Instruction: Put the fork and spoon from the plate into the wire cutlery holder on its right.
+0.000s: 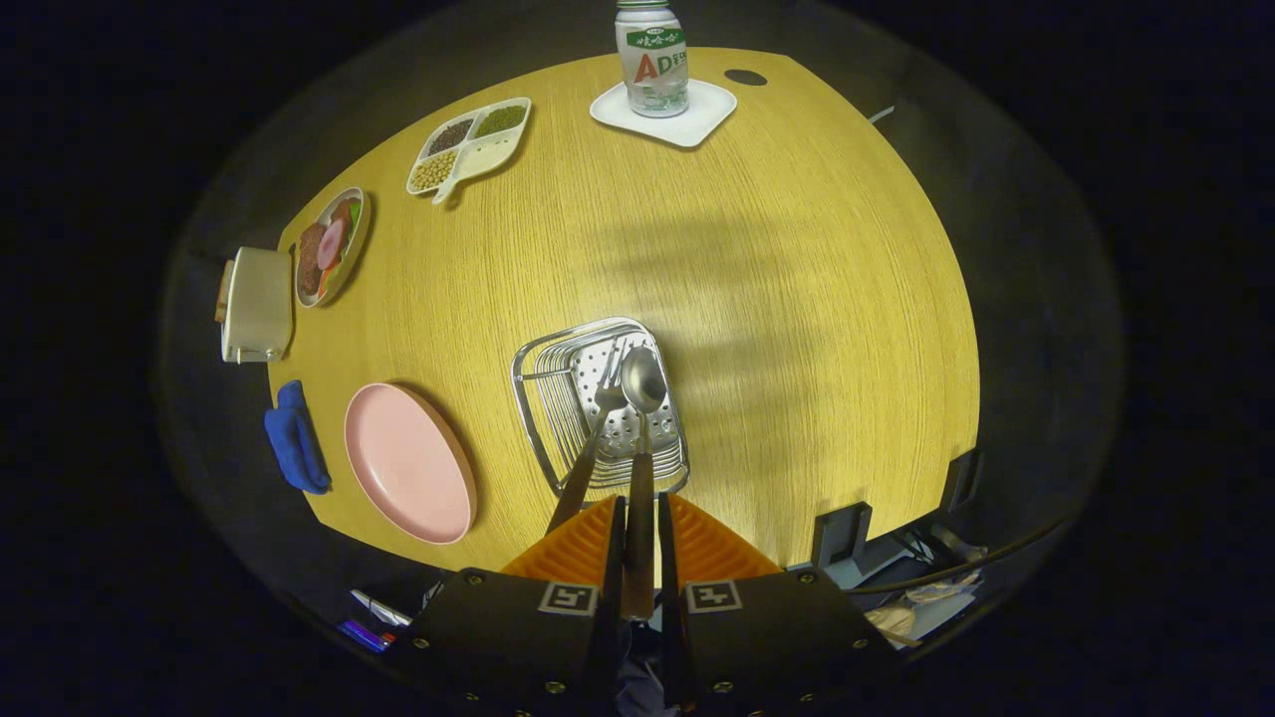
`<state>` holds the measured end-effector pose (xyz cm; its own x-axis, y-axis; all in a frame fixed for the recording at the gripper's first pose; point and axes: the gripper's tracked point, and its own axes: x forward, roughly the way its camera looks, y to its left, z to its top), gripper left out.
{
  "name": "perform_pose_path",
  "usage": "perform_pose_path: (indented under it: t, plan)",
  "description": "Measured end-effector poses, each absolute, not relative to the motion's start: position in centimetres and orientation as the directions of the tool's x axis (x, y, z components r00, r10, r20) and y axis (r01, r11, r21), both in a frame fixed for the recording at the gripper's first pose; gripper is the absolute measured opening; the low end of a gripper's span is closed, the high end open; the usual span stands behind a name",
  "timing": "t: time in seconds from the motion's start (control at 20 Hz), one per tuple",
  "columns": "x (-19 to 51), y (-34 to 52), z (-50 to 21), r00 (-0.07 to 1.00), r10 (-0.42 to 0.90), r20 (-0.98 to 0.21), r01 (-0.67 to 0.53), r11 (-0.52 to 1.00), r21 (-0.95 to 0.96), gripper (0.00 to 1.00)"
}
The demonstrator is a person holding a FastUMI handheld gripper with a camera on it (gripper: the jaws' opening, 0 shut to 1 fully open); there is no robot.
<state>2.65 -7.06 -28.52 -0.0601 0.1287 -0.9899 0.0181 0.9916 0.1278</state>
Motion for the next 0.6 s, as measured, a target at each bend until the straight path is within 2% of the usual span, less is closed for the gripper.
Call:
perform_pose_path:
  t: [0.05, 0.2, 0.3, 0.4, 0.45, 0.6]
  plan:
    - [2.72, -6.93, -28.52, -0.057, 0.132, -0.99, 0.017, 0.991, 0.131, 0.18]
    - [2.48, -6.95, -28.49, -0.057, 0.129, -0.99, 0.006, 0.992, 0.129, 0.47]
    - [2.63, -6.93, -28.47, -0.05, 0.135, -0.99, 0.007, 0.991, 0.135, 0.47]
    - [2.41, -7.16, -28.55, -0.047, 0.133, -0.99, 0.01, 0.991, 0.132, 0.66]
    - [2.54, -7.24, -28.32, -0.043, 0.132, -0.99, 0.013, 0.991, 0.131, 0.71]
    - [2.64, -7.45, -28.19, -0.025, 0.137, -0.99, 0.022, 0.99, 0.136, 0.76]
